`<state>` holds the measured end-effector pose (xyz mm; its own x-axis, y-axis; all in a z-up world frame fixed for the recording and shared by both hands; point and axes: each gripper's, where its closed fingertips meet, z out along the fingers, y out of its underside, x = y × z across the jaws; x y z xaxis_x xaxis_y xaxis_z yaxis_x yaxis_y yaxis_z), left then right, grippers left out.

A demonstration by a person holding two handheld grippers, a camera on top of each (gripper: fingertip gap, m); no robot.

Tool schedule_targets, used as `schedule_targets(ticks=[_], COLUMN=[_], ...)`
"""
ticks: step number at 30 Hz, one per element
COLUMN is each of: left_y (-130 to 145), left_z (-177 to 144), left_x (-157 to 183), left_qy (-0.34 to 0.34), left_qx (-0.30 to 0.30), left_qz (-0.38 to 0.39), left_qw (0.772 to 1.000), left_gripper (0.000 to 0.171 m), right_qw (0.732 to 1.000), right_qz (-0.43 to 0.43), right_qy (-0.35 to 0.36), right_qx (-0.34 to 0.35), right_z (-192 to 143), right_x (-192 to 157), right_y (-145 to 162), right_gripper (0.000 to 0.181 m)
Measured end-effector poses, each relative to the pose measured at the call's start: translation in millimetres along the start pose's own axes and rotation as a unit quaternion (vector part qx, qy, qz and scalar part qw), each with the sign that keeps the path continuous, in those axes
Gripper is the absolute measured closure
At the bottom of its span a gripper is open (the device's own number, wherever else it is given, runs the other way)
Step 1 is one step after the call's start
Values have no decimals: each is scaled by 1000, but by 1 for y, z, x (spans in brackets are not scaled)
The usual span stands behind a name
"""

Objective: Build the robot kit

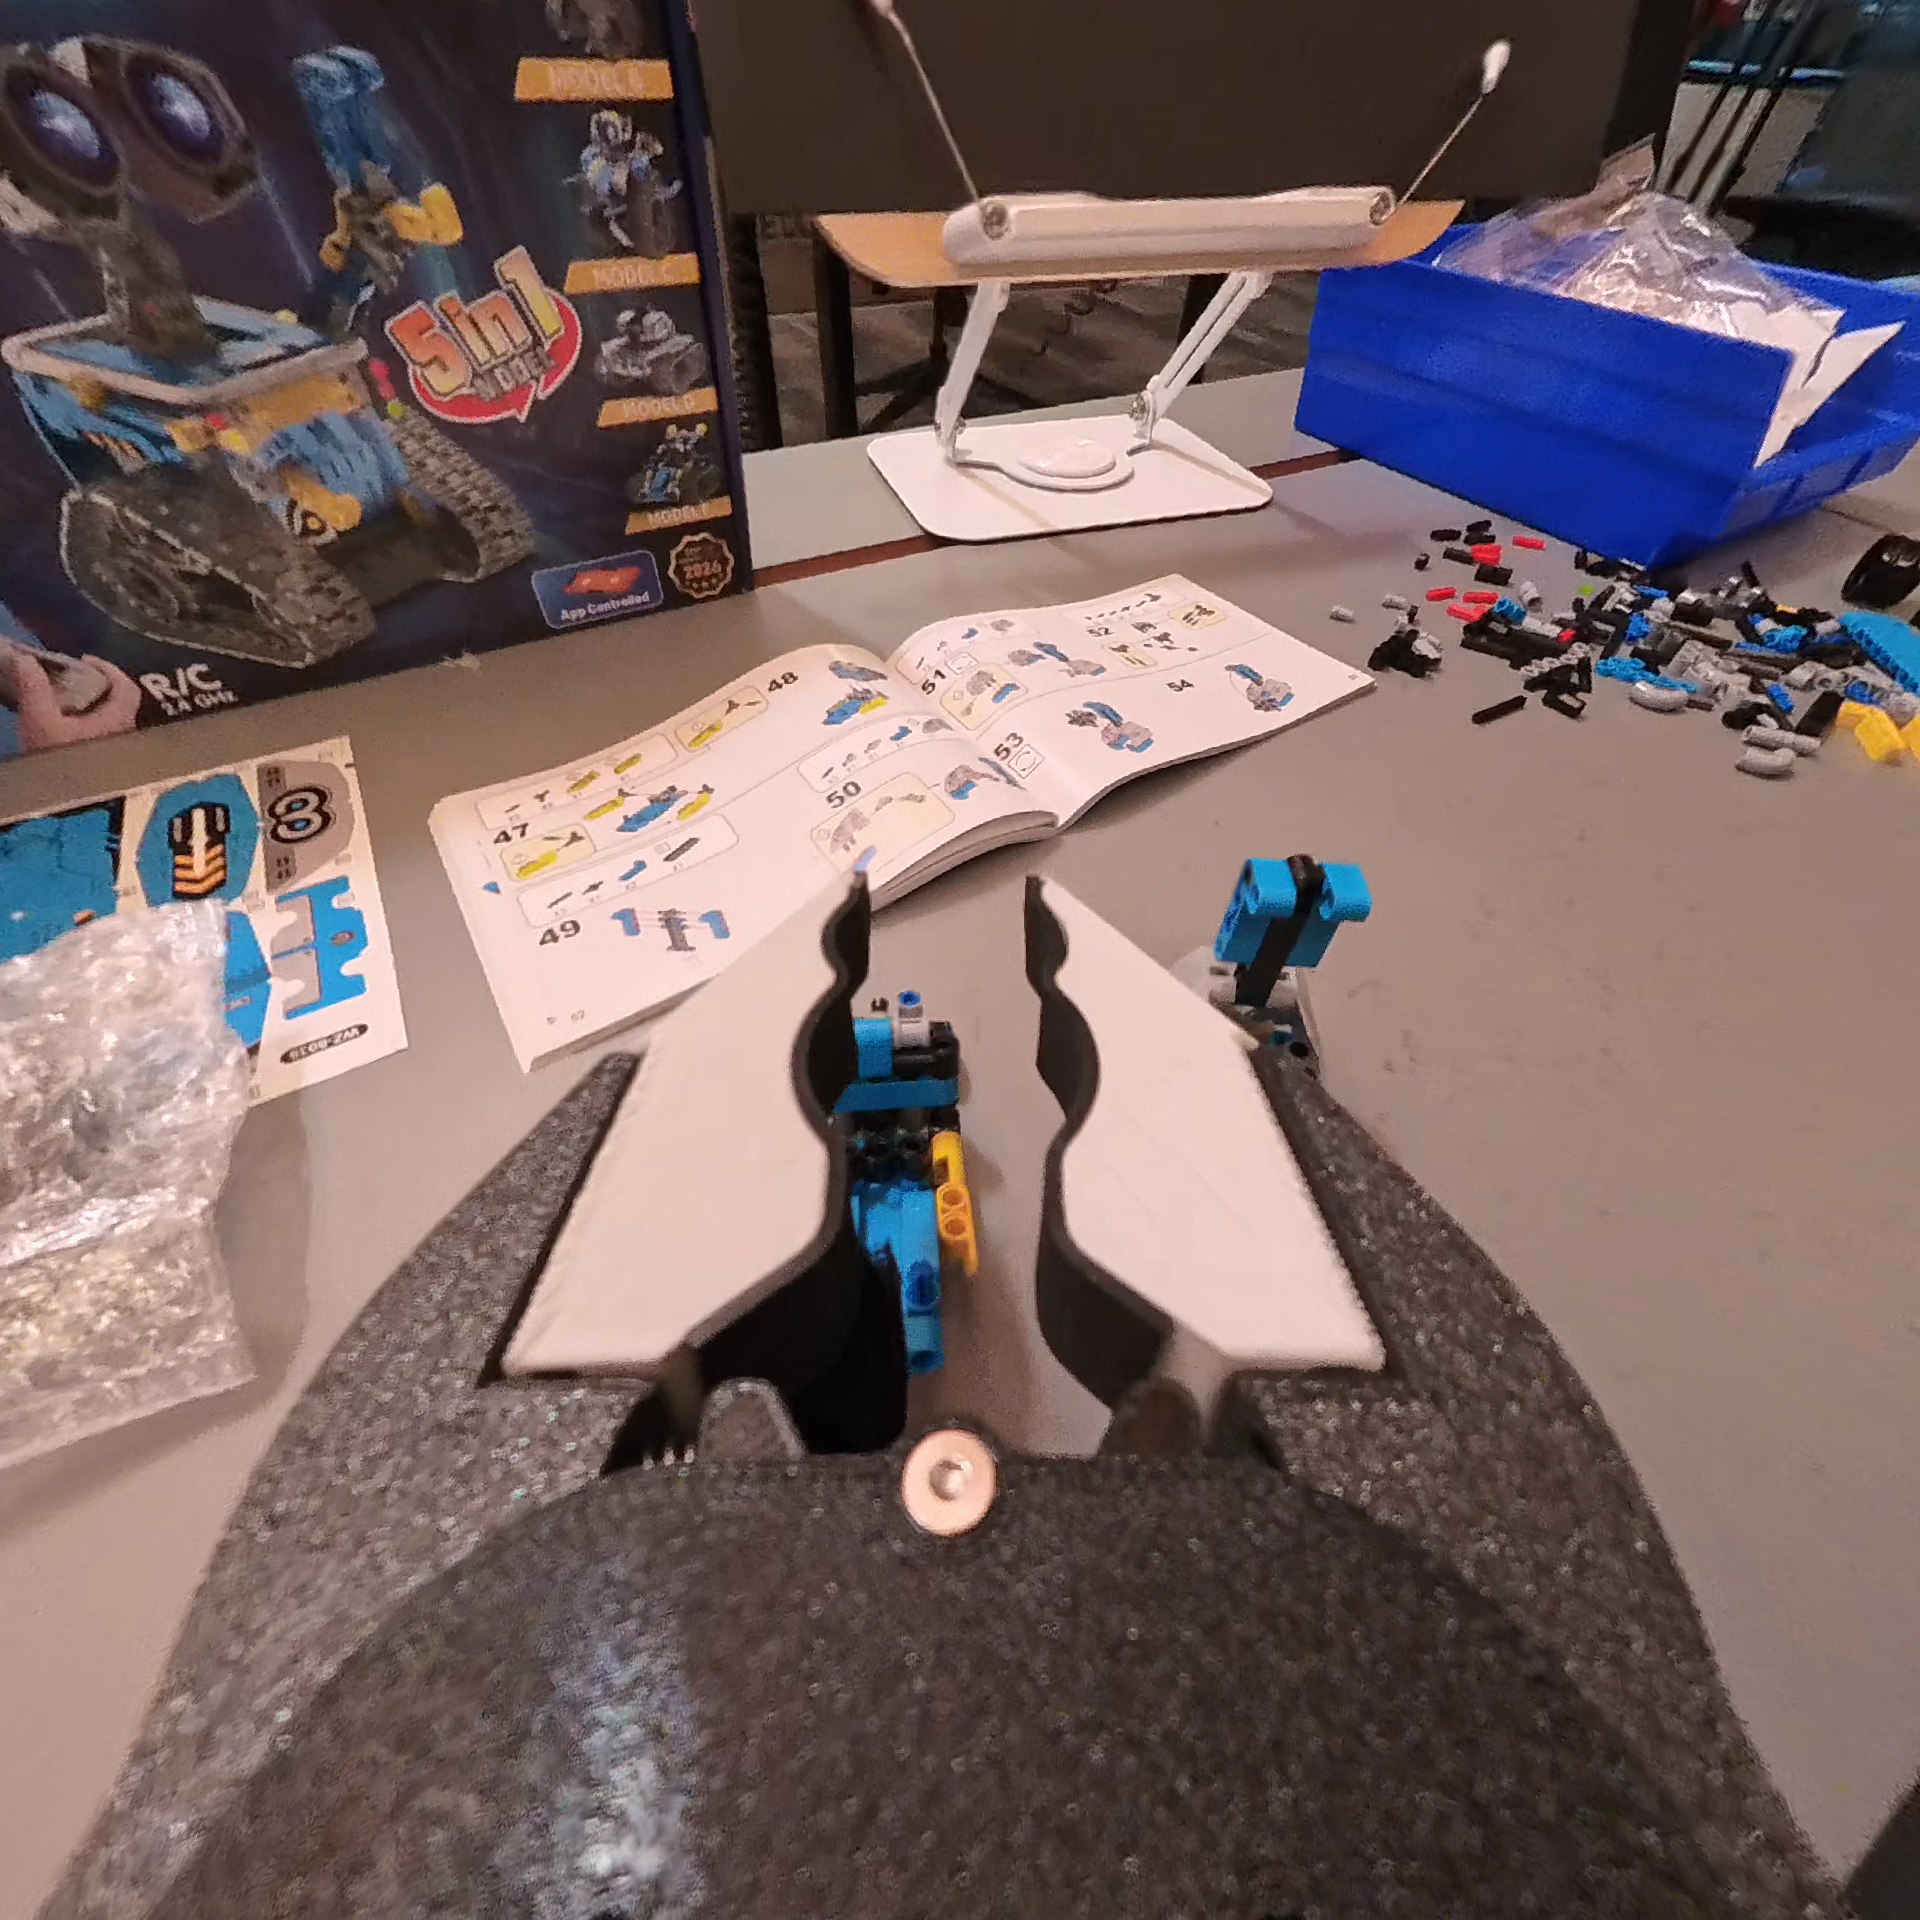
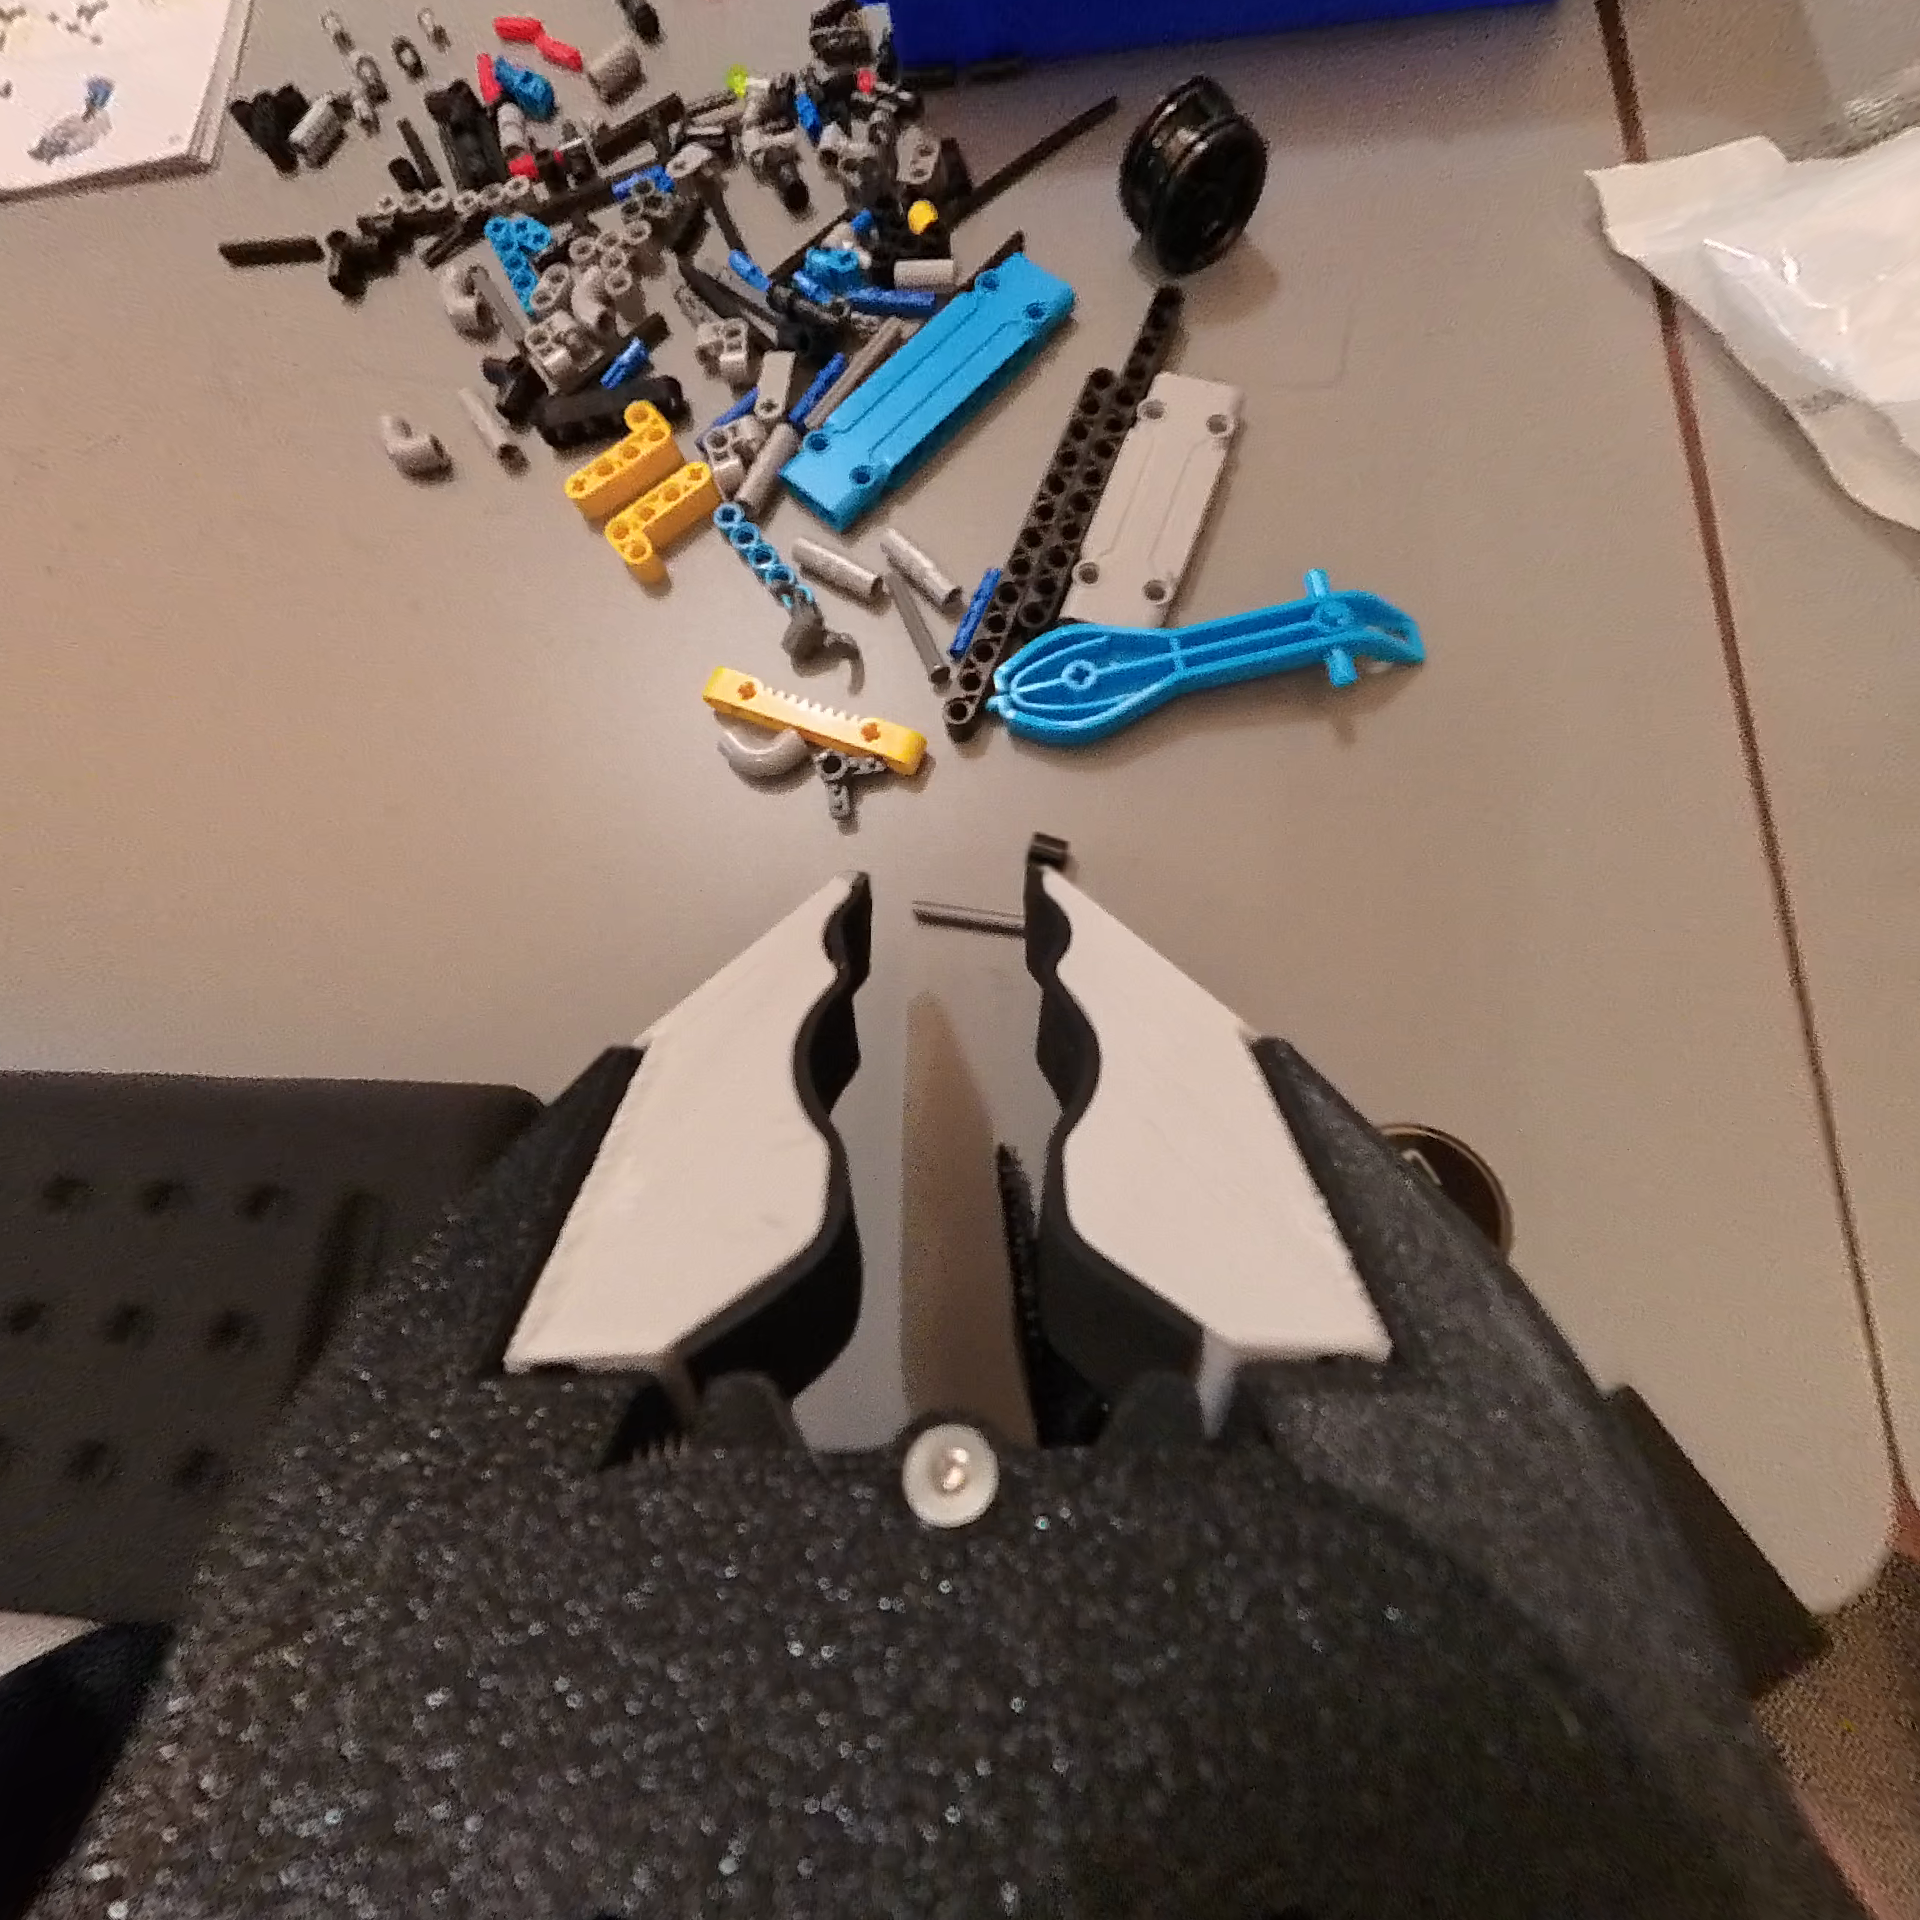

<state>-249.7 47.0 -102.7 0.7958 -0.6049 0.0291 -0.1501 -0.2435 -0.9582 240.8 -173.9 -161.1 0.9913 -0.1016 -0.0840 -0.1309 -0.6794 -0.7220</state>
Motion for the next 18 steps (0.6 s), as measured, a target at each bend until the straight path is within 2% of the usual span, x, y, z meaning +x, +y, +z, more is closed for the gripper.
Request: schedule_targets(ticks=[3,10,12,18], left_y=[7,4,5,7], left_z=[0,-8,-8,-6], left_x=[-2,-9,-8,-7], left_qy=[4,-6,-3,-6], left_qx=[-16,2,1,-8], left_qz=[-20,-37,-41,-31], left_qw=[1000,999,999,999], left_gripper=[142,142,142,142], right_qw=[999,993,992,992], right_qz=[-21,-71,-79,-105], right_qy=[-27,-87,-95,-70], right_qx=[5,18,13,11], right_z=[12,40,50,72], right_x=[-19,-64,-65,-40], right_y=[-4,-32,-40,-71], right_gripper=[153,155,155,155])
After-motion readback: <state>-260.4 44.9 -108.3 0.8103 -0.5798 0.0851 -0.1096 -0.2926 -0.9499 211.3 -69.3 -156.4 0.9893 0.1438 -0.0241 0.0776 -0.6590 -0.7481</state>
